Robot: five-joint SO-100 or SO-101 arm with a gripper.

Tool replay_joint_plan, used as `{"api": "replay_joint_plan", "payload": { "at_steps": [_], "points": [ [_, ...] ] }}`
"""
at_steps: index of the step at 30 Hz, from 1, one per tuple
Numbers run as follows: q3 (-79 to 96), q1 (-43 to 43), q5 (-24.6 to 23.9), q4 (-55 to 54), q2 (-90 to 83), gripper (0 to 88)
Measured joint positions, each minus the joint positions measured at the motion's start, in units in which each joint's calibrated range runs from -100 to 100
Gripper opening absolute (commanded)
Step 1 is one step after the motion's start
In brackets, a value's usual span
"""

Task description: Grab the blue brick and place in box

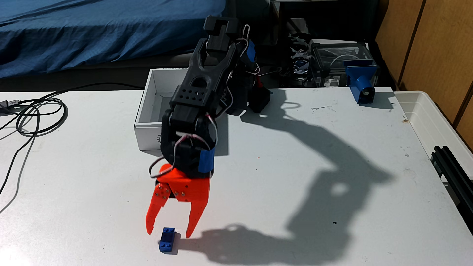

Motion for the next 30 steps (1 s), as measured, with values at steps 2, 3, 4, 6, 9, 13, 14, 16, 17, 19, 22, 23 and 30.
{"api": "replay_joint_plan", "payload": {
  "at_steps": [2, 3, 4, 6, 9, 13, 14, 16, 17, 19, 22, 23, 30],
  "points": [
    [0.0, 0.0, 0.0, -1.2, 1.1, 25.9],
    [-0.3, 0.0, 0.0, -1.7, 1.6, 25.8],
    [-0.5, 0.0, 0.0, -1.9, 1.8, 25.6],
    [-1.1, 0.3, 0.0, -2.3, 2.3, 25.4],
    [-2.1, 0.4, 0.0, -2.5, 2.7, 25.2],
    [-2.1, 0.4, 0.0, -2.5, 2.7, 23.0],
    [-2.1, 0.4, 0.0, -2.5, 2.7, 20.4],
    [-2.1, 0.4, 0.0, -2.5, 2.7, 14.2],
    [-2.1, 0.4, 0.0, -2.5, 2.7, 11.6],
    [-2.1, 0.4, 0.0, -2.5, 2.7, 7.5],
    [-2.1, 0.4, 0.0, -2.5, 2.7, 1.4],
    [-2.1, 0.4, 0.0, -2.5, 2.7, 0.5],
    [-2.2, 0.6, 0.1, -0.9, 2.7, 0.7]
  ]
}}
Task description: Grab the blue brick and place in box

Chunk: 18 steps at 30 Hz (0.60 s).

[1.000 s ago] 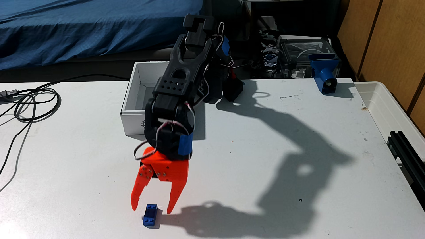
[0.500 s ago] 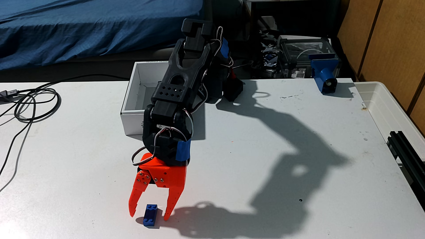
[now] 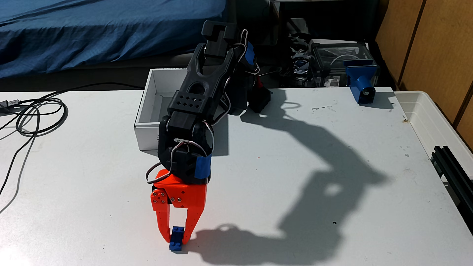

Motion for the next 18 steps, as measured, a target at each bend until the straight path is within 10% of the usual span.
{"api": "replay_joint_plan", "payload": {
  "at_steps": [18],
  "points": [
    [-3.6, 9.2, 5.1, 30.9, -16.6, 0.8]
  ]
}}
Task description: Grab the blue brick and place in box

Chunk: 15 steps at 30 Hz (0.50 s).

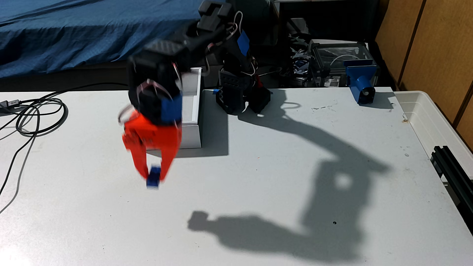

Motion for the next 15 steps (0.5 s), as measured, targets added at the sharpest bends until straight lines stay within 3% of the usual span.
{"api": "replay_joint_plan", "payload": {
  "at_steps": [7, 15],
  "points": [
    [0.0, 6.6, 7.8, 13.3, -7.5, 0.8],
    [6.3, 14.2, 15.1, 16.0, -20.0, 0.9]
  ]
}}
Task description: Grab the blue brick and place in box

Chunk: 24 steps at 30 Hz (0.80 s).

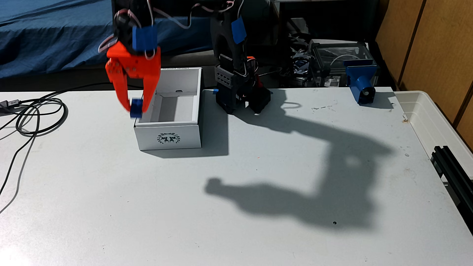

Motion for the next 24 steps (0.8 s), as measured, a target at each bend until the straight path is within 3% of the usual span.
{"api": "replay_joint_plan", "payload": {
  "at_steps": [8, 18, 24],
  "points": [
    [18.2, 4.6, 3.3, -0.3, -16.6, 1.0],
    [52.3, 9.2, 8.7, -15.5, -38.1, 1.0],
    [57.3, 10.0, 13.6, -17.2, -43.6, 1.2]
  ]
}}
